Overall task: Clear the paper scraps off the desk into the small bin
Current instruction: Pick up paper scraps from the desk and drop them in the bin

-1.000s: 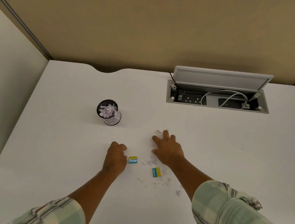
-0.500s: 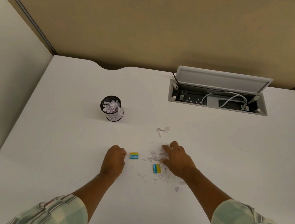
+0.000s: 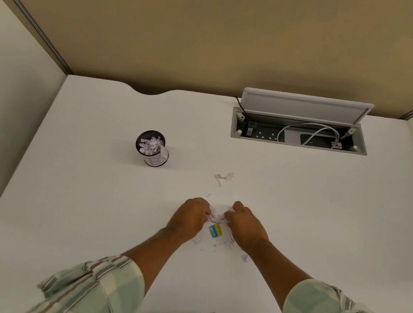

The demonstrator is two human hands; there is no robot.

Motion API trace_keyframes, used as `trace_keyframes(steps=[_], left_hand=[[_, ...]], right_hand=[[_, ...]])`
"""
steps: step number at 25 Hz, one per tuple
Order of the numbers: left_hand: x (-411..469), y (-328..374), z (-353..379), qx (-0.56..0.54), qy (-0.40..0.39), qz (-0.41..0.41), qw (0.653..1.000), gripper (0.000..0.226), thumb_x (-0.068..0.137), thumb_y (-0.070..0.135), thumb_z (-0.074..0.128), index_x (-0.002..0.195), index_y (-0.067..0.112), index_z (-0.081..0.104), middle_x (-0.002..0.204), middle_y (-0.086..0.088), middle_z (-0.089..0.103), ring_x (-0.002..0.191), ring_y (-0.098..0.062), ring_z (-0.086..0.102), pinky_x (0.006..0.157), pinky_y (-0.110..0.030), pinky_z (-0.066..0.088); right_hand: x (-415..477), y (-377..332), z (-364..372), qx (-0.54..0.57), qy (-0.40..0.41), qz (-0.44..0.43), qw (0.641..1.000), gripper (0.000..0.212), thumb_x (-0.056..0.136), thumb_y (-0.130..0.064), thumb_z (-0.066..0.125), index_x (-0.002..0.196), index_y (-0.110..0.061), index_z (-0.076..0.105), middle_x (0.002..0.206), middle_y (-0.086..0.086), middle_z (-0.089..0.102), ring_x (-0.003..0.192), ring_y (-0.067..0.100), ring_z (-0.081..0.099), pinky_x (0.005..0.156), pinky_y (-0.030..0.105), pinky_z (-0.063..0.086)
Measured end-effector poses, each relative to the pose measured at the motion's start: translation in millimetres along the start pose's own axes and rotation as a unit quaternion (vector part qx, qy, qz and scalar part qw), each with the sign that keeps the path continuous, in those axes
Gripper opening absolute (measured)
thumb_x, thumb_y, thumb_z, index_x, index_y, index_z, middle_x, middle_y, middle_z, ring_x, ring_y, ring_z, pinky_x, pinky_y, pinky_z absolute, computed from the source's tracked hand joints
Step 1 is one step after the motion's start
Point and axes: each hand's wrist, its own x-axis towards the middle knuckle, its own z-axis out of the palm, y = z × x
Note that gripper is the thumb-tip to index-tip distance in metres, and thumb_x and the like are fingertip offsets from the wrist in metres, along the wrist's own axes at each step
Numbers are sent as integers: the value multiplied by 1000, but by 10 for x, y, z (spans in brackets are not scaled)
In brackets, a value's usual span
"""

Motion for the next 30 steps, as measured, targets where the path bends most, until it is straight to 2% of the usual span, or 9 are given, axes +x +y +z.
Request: trace_keyframes(steps=[6,10,13,16,19,22,24,27,30], left_hand=[[141,15,85,81,-23,41,996,59,99,27,64,153,22,42,143,-5,52,132,-21,53,109,-30,47],[207,59,188,138,-24,62,988,50,101,20,60,150,19,47,137,-8,52,128,-22,53,108,-31,49],[180,84,245,164,-28,68,984,39,101,14,59,139,16,58,131,-9,56,122,-21,56,102,-29,50],[192,81,287,155,-38,54,986,36,97,13,63,133,12,62,130,-11,58,120,-23,59,102,-28,47],[196,90,245,123,-22,36,992,44,94,9,67,137,11,61,136,-12,60,126,-25,58,108,-29,43],[124,42,150,51,55,17,997,32,96,6,63,127,11,71,130,-9,69,120,-21,64,107,-23,46],[20,-34,36,-20,116,-8,993,22,95,7,66,113,8,78,117,-8,77,107,-18,71,97,-18,51],[-97,-144,-210,-120,180,-43,975,16,92,8,71,104,9,81,106,-7,80,96,-16,74,91,-20,56],[-127,-292,-550,-204,230,-75,949,13,87,8,75,96,9,83,97,-7,81,84,-18,76,85,-33,63]], right_hand=[[-49,104,86,87,30,55,994,19,97,-19,60,114,-12,66,113,8,59,91,19,59,84,26,56],[-48,142,96,122,36,117,985,18,97,-15,61,111,-13,72,109,8,62,93,20,61,81,22,49],[-55,192,58,195,51,196,960,13,91,-8,67,100,-13,77,102,5,67,85,15,60,70,15,43],[-105,260,-22,351,88,279,889,7,80,-6,79,83,-12,80,86,1,76,76,14,67,62,15,46],[-180,242,-135,539,101,345,762,10,70,-3,86,74,-10,79,74,9,77,66,20,69,65,29,56],[-169,130,-277,685,91,331,643,9,76,8,79,84,6,76,79,22,75,62,25,68,62,31,58],[-110,-11,-380,742,90,297,595,7,80,12,74,87,9,75,80,23,73,64,27,67,64,31,61],[50,-289,-556,771,83,260,575,10,81,10,74,91,9,75,78,20,72,59,24,64,68,33,61],[312,-656,-786,754,80,234,608,5,80,8,77,81,3,77,77,18,75,60,25,70,74,37,62]])
